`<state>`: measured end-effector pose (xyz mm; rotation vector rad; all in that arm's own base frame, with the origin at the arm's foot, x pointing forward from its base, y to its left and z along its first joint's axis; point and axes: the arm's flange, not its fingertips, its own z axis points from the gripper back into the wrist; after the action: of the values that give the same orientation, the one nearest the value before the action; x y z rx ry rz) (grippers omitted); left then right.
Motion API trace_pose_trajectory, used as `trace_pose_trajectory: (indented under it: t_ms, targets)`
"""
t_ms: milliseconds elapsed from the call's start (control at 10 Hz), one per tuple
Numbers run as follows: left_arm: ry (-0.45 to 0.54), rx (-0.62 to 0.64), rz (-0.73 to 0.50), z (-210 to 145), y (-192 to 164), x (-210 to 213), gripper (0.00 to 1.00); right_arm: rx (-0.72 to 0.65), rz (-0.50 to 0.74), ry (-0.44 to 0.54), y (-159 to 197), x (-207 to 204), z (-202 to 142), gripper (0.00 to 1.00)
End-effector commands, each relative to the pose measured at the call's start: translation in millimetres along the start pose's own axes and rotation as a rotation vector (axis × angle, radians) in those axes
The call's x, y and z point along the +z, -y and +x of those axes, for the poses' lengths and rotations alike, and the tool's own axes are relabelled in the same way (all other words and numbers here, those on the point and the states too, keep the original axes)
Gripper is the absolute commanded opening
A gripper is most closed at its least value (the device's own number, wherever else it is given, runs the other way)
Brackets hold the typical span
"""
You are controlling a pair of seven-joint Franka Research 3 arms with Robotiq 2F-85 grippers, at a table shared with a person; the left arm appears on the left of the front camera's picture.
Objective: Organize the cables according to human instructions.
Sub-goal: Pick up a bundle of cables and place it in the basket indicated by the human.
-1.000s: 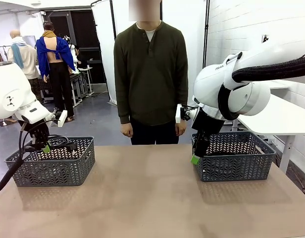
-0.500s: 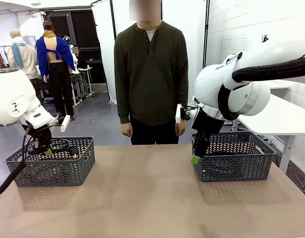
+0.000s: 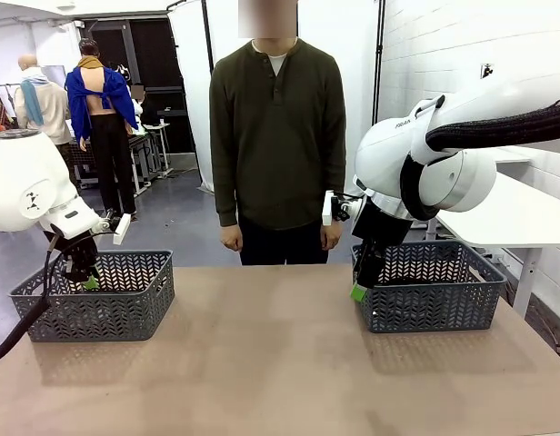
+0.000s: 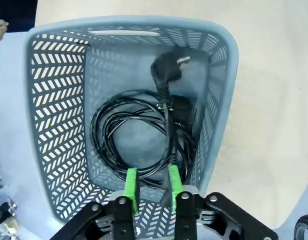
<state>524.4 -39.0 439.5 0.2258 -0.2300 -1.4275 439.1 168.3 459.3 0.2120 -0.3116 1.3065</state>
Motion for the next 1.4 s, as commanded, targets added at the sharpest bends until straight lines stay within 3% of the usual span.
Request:
trace_pose_trajectory:
  t_ms: [0, 100, 900, 1000, 1300]
  targets:
    - [-0.014, 0.004, 0.020, -3, -8, 4, 0.81, 0.001, -0.006, -0.008, 1, 0, 0, 1.00]
    - [-0.019, 0.002, 0.024, -4, -12, 7, 1.00, 0.001, -0.006, -0.008, 1, 0, 0, 1.00]
    - [0.062, -0.001, -0.062, -6, -26, 40, 1.00, 0.001, -0.006, -0.008, 1, 0, 0, 1.00]
    - [0.003, -0.005, -0.001, 0, -22, 33, 1.00, 0.001, -0.006, -0.008, 1, 0, 0, 1.00]
    - [0.003, -0.005, -0.001, 0, -22, 33, 1.00, 0.001, -0.006, -0.008, 1, 0, 0, 1.00]
